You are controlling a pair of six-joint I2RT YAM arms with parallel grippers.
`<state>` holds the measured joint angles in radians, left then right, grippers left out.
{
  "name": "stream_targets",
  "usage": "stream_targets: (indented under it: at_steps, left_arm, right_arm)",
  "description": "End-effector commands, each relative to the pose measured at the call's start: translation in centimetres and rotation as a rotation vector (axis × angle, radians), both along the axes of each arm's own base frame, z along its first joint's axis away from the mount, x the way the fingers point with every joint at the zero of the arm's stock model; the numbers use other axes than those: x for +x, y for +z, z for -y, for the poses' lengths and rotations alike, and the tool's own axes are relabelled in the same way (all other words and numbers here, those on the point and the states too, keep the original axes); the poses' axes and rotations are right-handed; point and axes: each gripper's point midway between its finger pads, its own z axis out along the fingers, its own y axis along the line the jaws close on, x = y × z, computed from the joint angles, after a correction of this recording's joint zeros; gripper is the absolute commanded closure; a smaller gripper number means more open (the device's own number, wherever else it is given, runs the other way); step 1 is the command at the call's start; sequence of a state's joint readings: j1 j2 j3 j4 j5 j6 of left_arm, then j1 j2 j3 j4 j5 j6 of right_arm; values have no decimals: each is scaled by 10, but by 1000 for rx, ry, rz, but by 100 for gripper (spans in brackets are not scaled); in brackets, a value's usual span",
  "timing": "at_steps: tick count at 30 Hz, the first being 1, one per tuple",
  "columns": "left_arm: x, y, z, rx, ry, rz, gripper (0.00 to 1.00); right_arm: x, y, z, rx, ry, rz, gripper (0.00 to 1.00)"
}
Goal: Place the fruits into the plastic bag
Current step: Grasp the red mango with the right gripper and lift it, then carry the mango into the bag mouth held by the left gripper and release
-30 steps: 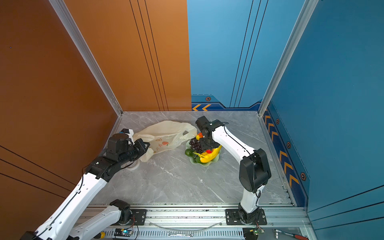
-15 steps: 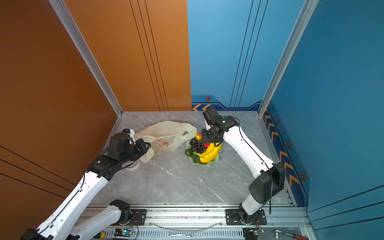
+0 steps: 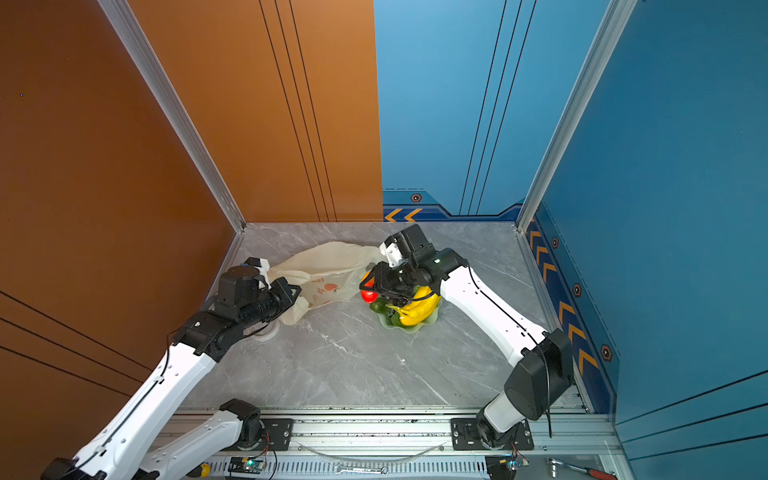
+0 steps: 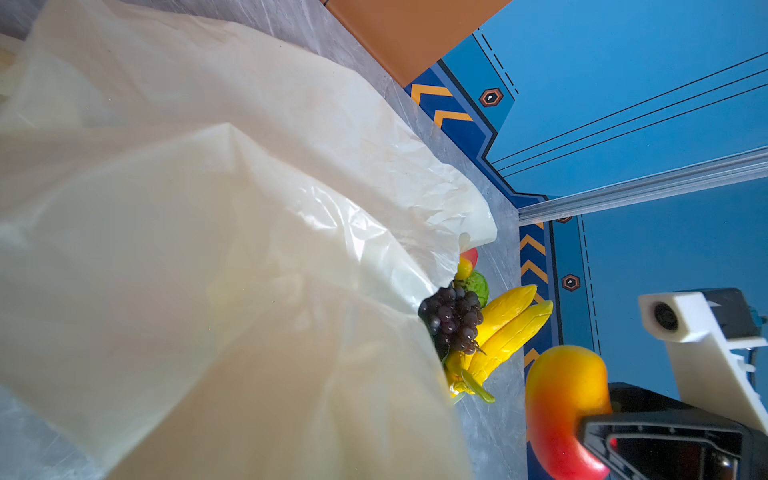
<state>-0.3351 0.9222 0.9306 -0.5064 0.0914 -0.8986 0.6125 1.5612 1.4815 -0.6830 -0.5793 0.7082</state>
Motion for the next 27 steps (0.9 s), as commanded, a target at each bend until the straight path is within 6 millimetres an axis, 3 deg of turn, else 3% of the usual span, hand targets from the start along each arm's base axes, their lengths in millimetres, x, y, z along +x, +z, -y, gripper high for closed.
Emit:
stream_targets:
  at_steps: [1, 13, 22, 27]
  left_arm:
    - [-5, 8, 3, -5, -21, 15, 100]
    - [-9, 9, 5, -20, -14, 23, 100]
    - [-13, 9, 8, -25, -12, 28, 100]
    - [-15, 6, 14, -25, -29, 18, 100]
  right_arm:
    - [3, 7, -28, 120, 17, -25, 57]
    - [-4, -29, -88, 178, 95, -103, 57]
    - [11, -47, -109, 218, 59, -142, 58]
    - [25, -60, -111, 196, 6, -158, 59]
